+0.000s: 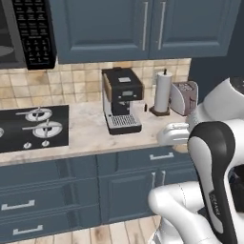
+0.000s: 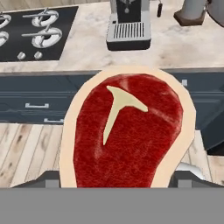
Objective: Transport the steak from the fridge to the microwave and turn on the microwave.
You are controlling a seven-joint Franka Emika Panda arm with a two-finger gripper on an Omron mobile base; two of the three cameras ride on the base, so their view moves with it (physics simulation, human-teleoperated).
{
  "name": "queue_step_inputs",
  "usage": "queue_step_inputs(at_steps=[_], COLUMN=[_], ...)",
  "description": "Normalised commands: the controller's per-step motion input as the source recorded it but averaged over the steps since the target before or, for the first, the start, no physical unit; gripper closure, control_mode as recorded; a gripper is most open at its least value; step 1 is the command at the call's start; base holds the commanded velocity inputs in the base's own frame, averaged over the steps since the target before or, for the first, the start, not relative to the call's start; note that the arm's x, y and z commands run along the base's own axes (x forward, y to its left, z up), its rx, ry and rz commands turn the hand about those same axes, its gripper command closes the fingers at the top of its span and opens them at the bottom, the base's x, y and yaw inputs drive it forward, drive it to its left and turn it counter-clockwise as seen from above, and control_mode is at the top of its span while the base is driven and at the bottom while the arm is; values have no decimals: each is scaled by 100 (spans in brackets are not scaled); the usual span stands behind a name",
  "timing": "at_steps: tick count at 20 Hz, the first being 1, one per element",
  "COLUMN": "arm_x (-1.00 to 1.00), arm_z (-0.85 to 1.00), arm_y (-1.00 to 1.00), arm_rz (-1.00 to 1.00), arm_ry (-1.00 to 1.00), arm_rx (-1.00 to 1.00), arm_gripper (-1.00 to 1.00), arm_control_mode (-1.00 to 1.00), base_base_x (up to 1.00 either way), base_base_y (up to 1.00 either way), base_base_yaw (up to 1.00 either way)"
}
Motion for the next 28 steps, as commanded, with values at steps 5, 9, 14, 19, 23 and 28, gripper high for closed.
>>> queue_step_inputs(at_steps=[5, 9, 14, 19, 23, 28], arm_x=[0, 0, 0, 0, 0, 0], arm_z=[0, 0, 0, 0, 0, 0], arm_y=[0, 0, 0, 0, 0, 0], arm_rz=[0, 0, 0, 0, 0, 0], arm_ry=[0, 0, 0, 0, 0, 0], arm_rx=[0, 0, 0, 0, 0, 0], arm_gripper=[100, 100, 100, 100, 100, 100], arm_control_mode=[100, 100, 100, 100, 100, 100], base_base_x=[29, 30, 28, 34, 37, 34], base_base_y=[77, 77, 78, 67, 59, 56], base_base_yaw=[0, 0, -1, -4, -4, -3])
